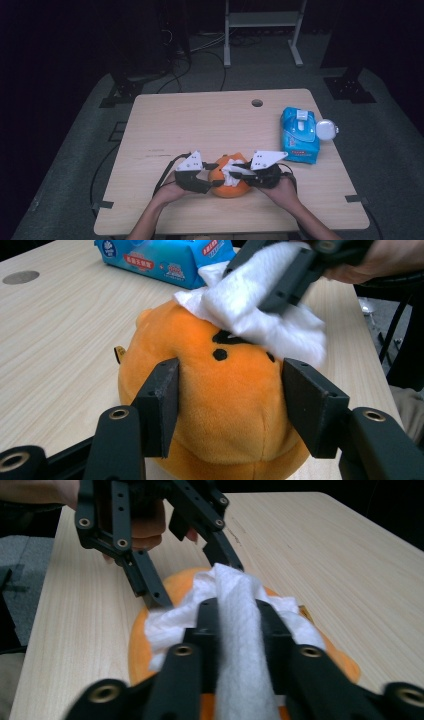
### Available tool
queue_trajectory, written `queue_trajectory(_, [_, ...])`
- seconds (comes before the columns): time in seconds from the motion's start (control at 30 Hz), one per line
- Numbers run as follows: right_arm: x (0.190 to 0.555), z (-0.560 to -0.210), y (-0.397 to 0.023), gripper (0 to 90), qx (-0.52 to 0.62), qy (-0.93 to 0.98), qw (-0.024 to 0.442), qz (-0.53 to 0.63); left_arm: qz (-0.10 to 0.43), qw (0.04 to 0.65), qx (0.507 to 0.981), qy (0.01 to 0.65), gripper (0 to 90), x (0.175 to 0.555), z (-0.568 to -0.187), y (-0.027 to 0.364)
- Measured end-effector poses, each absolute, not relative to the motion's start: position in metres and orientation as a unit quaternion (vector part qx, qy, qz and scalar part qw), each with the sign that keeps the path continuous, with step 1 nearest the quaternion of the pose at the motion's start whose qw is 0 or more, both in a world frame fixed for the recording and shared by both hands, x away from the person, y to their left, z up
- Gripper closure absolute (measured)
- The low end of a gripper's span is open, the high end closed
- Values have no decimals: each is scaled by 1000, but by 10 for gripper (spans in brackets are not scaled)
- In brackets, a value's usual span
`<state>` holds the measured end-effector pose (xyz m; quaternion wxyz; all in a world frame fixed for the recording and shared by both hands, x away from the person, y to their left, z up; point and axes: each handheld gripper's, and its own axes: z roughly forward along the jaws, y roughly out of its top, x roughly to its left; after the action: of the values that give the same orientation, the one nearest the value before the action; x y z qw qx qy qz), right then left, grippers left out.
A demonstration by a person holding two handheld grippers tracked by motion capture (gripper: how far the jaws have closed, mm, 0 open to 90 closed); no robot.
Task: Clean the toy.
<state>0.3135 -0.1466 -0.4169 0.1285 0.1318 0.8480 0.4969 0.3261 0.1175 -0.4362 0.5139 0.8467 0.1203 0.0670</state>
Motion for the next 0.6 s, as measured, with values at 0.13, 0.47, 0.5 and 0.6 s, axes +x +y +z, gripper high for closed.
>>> queue_trajectory(0.13, [320,-417,-159,818,148,847,113,498,68,516,845,125,424,328,-437,121])
queue_trajectory(0.47, [321,-426,-183,821,174,849,87,491,93,512,839,162,389,336,-436,131])
queue_trajectory(0.5, [320,-427,-182,821,174,849,86,492,96,512,837,167,384,336,-436,132])
queue_trajectory(0.6, [317,-429,-179,822,173,851,84,489,88,518,833,174,352,336,-434,133])
